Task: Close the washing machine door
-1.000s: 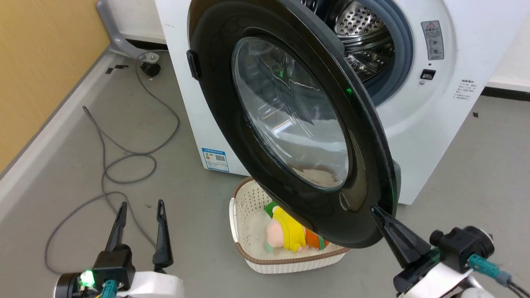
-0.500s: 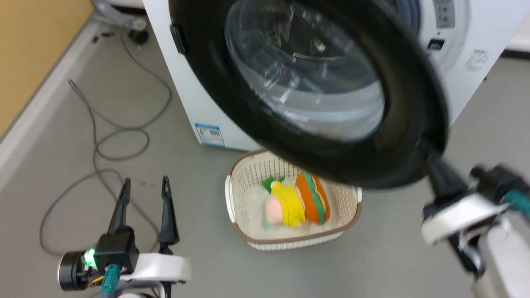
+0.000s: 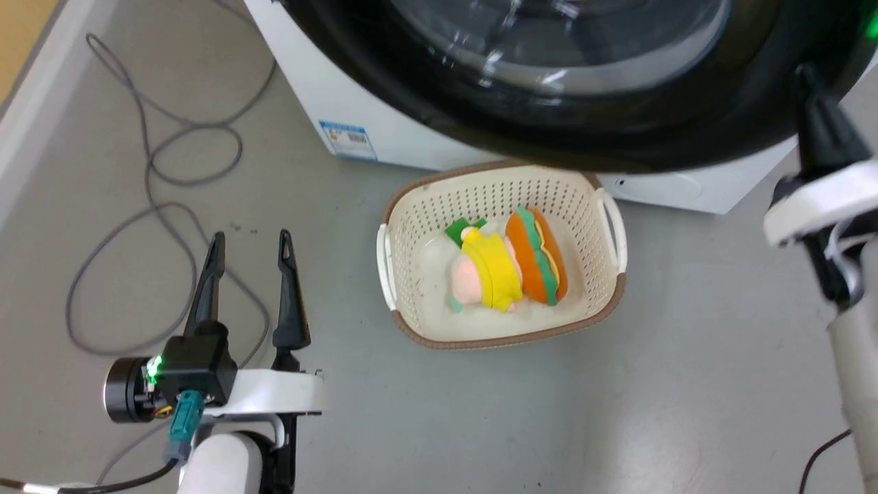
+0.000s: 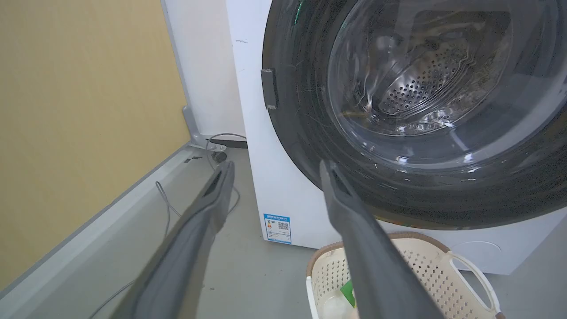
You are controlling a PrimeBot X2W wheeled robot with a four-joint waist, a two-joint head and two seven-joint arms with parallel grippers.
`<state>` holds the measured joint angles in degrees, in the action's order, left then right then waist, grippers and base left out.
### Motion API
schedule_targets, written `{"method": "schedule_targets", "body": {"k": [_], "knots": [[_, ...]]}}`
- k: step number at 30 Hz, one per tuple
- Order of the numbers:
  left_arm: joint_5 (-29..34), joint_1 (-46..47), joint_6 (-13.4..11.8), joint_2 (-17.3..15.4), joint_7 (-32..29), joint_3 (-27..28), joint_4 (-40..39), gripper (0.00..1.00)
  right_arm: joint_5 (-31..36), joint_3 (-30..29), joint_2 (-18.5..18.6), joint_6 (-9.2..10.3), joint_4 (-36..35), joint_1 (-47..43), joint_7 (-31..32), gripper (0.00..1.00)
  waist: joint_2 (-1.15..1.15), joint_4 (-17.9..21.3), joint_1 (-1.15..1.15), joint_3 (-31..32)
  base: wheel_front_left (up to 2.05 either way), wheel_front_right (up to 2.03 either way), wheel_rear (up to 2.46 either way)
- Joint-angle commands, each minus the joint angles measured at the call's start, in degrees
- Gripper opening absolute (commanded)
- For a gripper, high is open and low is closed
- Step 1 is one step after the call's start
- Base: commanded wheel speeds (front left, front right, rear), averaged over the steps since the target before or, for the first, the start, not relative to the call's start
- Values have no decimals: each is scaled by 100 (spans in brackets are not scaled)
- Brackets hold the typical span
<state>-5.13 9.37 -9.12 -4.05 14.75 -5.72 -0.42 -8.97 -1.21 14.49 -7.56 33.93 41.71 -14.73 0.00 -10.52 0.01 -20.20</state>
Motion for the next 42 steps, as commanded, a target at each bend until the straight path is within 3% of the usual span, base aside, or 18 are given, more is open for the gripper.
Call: {"method": "schedule_targets", "body": {"k": [1, 12, 18, 23, 34, 42], "knots": [[46, 144, 34, 31, 25, 26, 4, 100, 74, -89, 55, 8, 190, 328, -27, 0, 0, -68, -1, -137, 0, 0, 0], [7, 280, 75, 96, 25, 79, 15, 100, 439, -305, 207, 8, 1358, 1320, -27, 0, 0, -144, -1, -323, 0, 0, 0], [0, 256, 55, 108, 25, 129, 28, 100, 572, -409, 191, 8, 1409, 1384, -27, 0, 0, -117, -1, -287, 0, 0, 0], [11, 161, 34, 112, 25, 195, 97, 100, 596, -484, 104, 8, 977, 1024, -27, 0, 0, 4, -1, -70, 0, 0, 0], [138, -145, 70, 109, 25, 473, 283, 100, 624, -233, -154, 8, -1523, -650, -27, 0, 0, 666, -1, 785, 0, 0, 0], [212, -637, 84, 109, 25, 574, 448, 100, 602, -267, -638, 8, -2328, -2061, -27, 0, 0, 1099, -1, 1548, 0, 0, 0]]}}
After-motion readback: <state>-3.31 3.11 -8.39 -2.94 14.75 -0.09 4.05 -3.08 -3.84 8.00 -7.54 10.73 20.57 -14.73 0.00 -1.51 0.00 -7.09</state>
